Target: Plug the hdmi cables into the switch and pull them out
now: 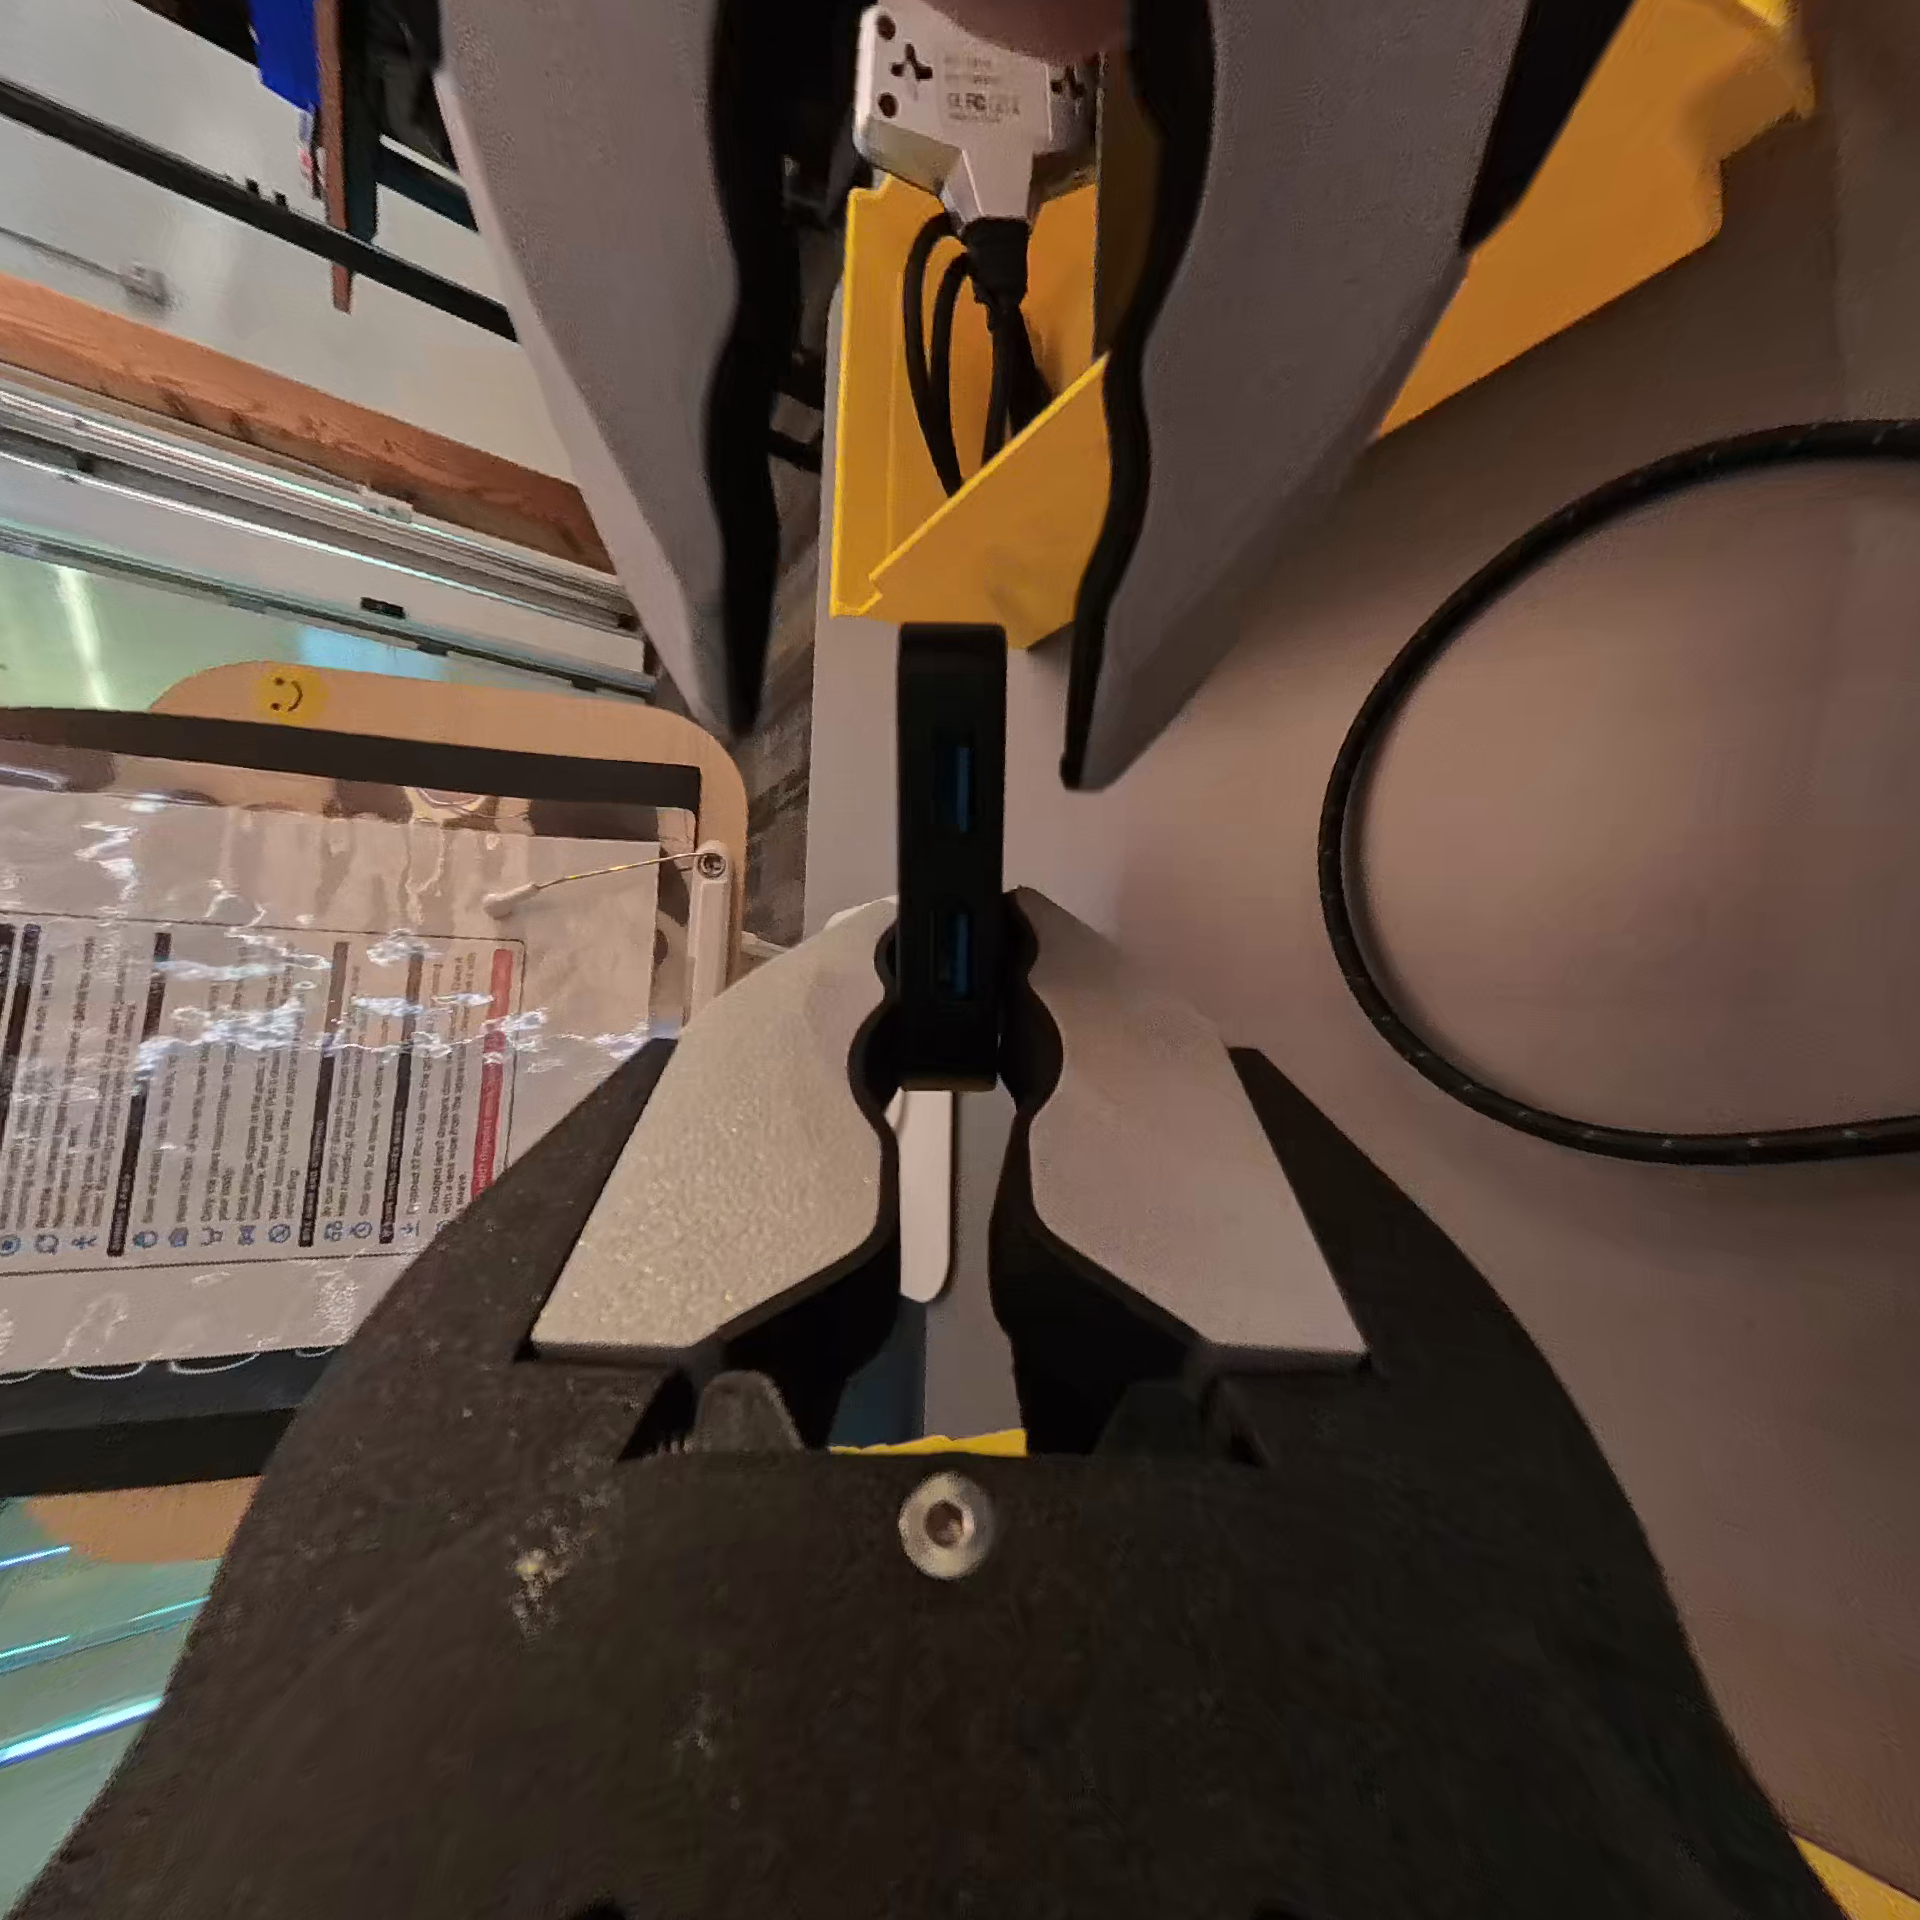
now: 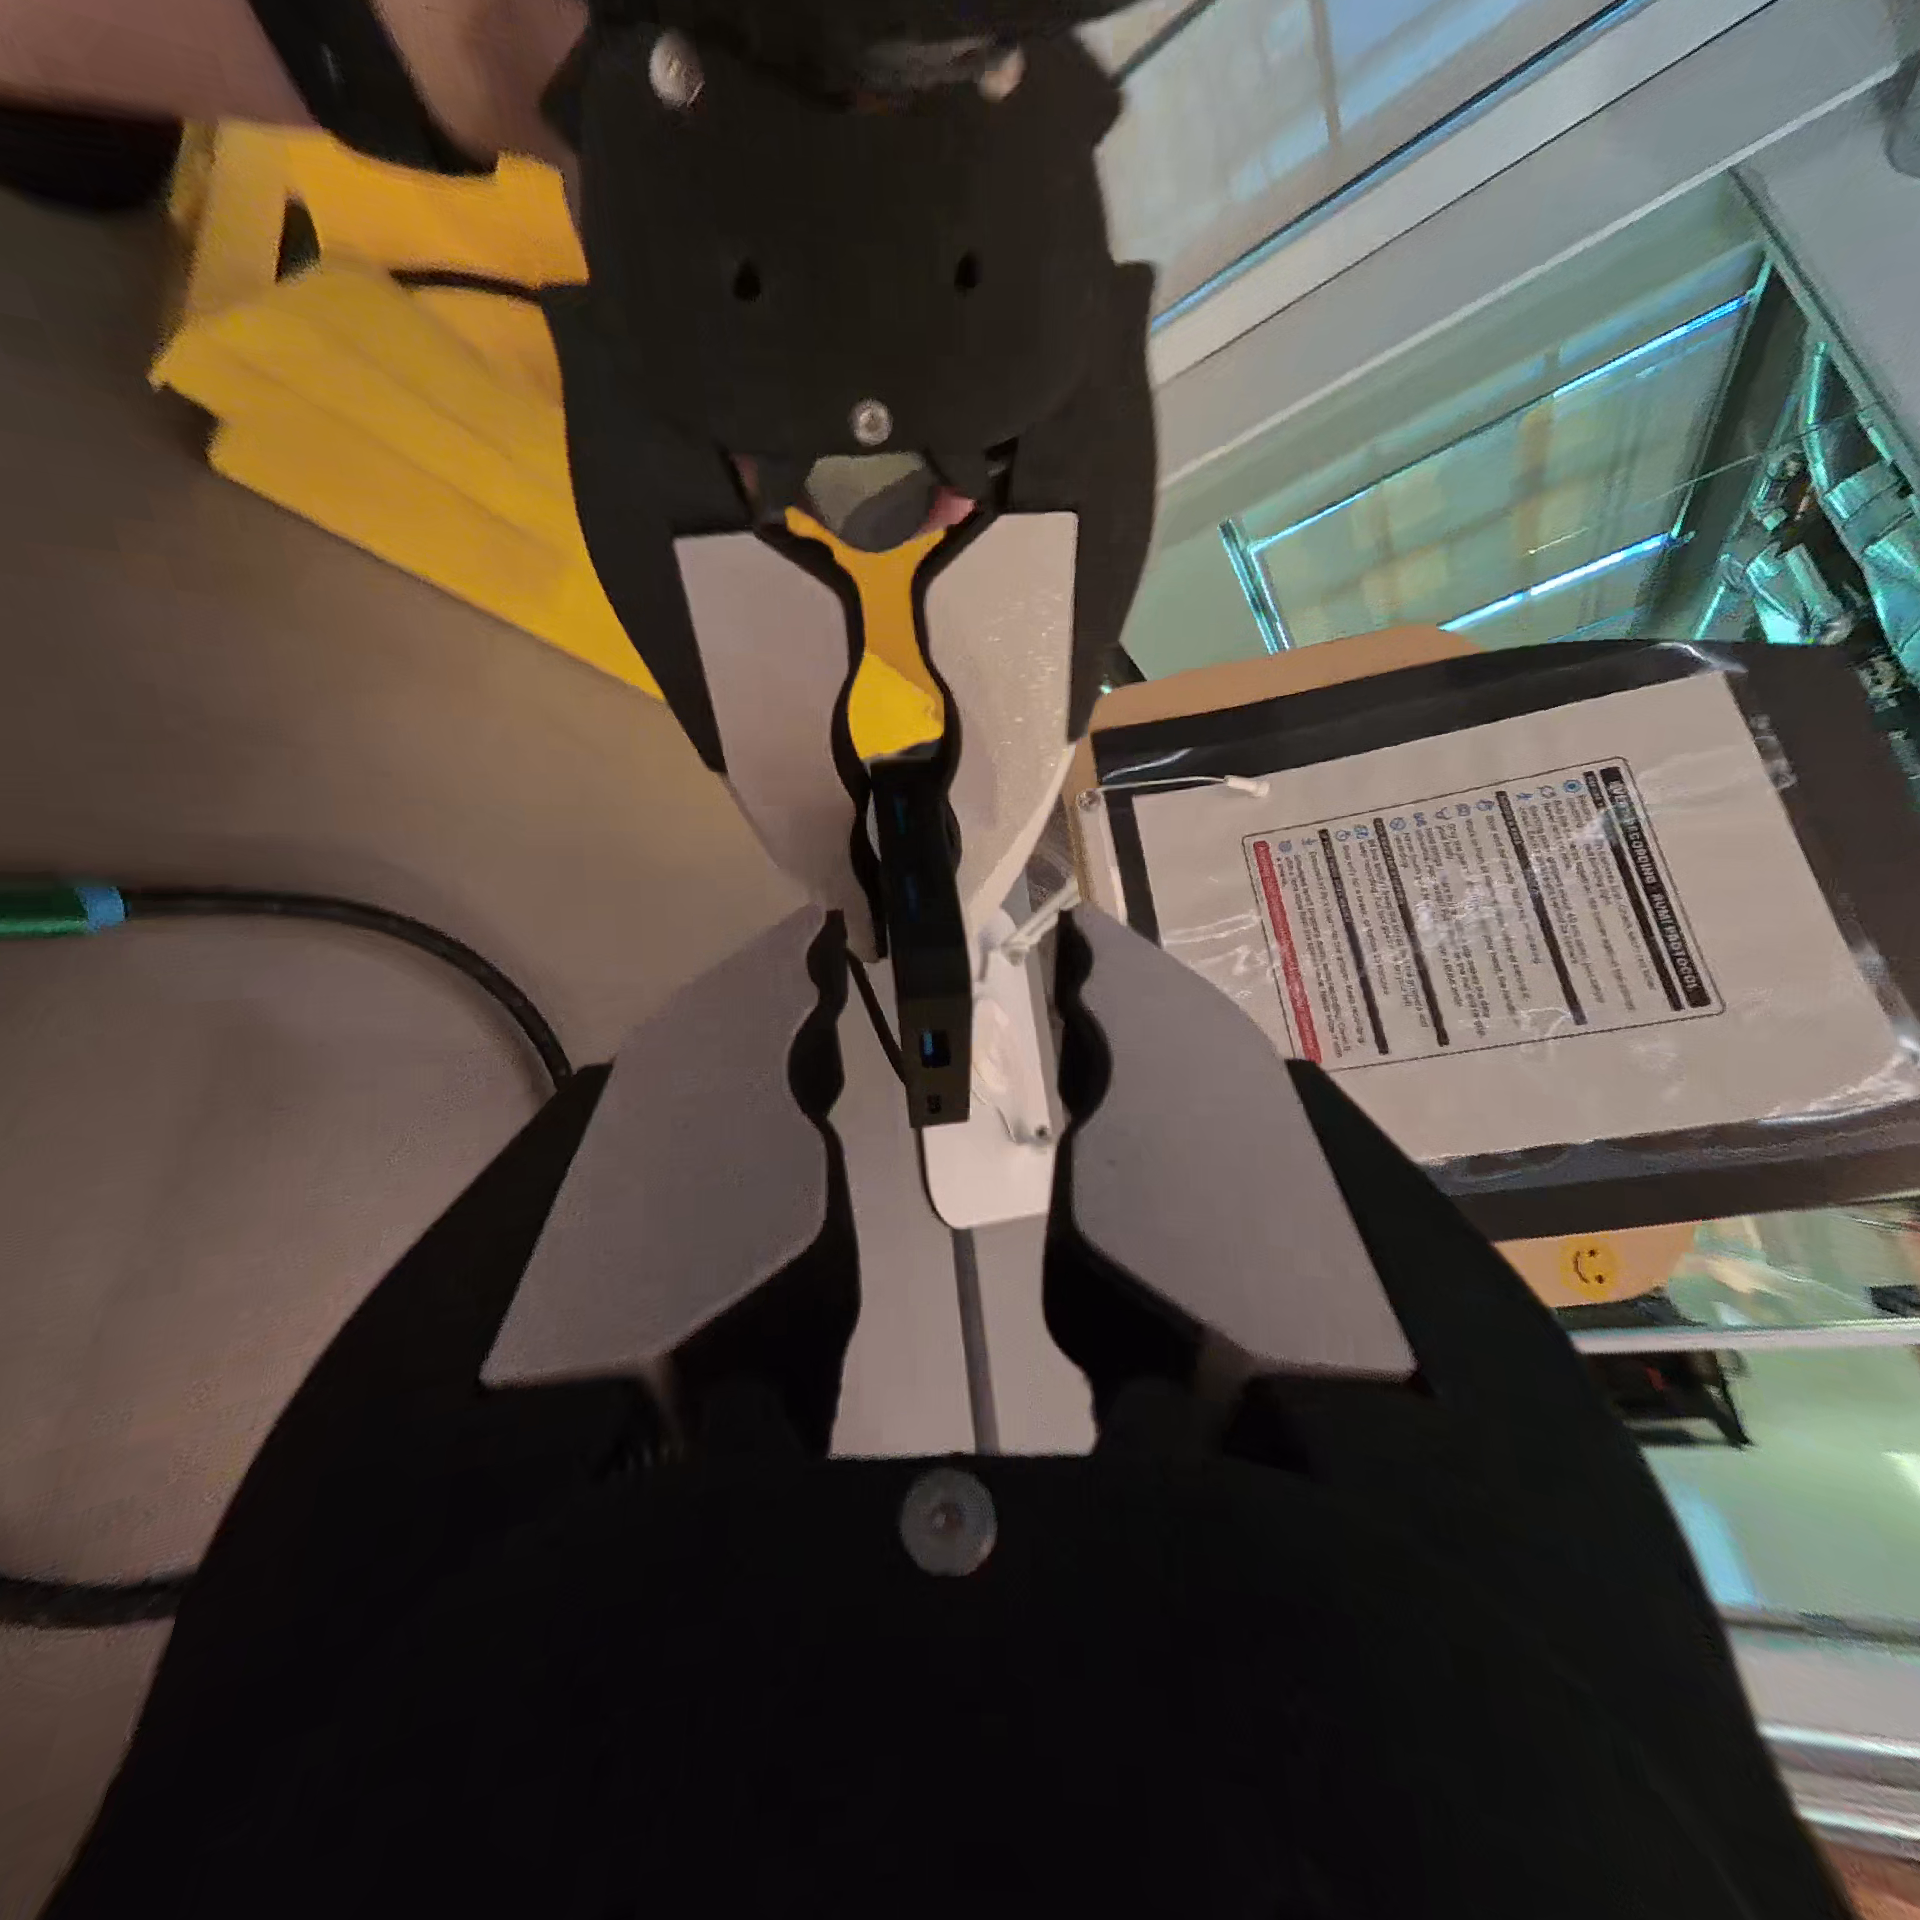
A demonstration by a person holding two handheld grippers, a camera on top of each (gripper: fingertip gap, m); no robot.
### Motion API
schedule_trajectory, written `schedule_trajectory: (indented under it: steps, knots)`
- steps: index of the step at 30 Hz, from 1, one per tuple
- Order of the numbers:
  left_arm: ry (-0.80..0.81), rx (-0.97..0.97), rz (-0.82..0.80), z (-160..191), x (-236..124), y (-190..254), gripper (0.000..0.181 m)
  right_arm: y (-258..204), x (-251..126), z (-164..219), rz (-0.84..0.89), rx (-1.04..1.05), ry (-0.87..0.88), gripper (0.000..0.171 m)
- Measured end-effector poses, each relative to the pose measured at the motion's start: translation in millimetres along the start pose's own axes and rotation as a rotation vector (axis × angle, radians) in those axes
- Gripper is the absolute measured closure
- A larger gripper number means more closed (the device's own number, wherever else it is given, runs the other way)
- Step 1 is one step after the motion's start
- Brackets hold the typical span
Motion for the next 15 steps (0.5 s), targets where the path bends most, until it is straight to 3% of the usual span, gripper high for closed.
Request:
schedule_trajectory:
  steps: [1,3,6,11,15]
  knots:
    - [0.001,0.001,0.007,-3.2,-0.2,1.1,0.168,-2.4,1.7,-0.1,-0.002,-0.022,-0.019,0.134]
    - [0.014,0.004,0.008,-10.4,-2.4,1.9,0.165,-5.2,3.7,2.2,-0.014,-0.056,-0.065,0.155]
    - [0.092,-0.027,-0.039,-17.0,-11.2,-3.5,0.161,2.8,-6.3,1.3,-0.021,-0.057,-0.005,0.156]
    - [0.363,-0.207,0.024,-24.4,-35.1,-12.4,0.152,29.3,-50.4,-3.2,-0.088,0.134,0.462,0.157]
    - [0.523,-0.169,0.024,-46.1,-49.7,-9.5,0.151,39.4,-66.3,-5.4,-0.109,0.241,0.646,0.157]
Point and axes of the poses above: each gripper's, where its closed fingertips meet, x out along the fingers, z out of its underside, y = z × x across the jaws, the point moved 7 cm from there along -x, back along the fingers, and after that the axes turned 5 degrees about z, right-handed, at the moved point
